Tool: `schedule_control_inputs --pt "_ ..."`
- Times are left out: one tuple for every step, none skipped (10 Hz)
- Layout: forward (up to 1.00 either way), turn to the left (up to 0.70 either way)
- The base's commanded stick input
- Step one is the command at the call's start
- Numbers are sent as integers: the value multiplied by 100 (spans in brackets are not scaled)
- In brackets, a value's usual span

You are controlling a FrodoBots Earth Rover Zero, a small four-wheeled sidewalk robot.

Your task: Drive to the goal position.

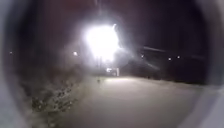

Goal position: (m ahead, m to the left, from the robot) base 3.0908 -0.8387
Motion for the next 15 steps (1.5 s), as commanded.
schedule_control_inputs --pt "85 30" --pt "85 4" --pt "85 0" --pt "85 0" --pt "85 0" --pt "85 0" --pt "85 0" --pt "85 0" --pt "85 0" --pt "85 0" --pt "85 0" --pt "85 0" --pt "85 0" --pt "85 0" --pt "85 0"
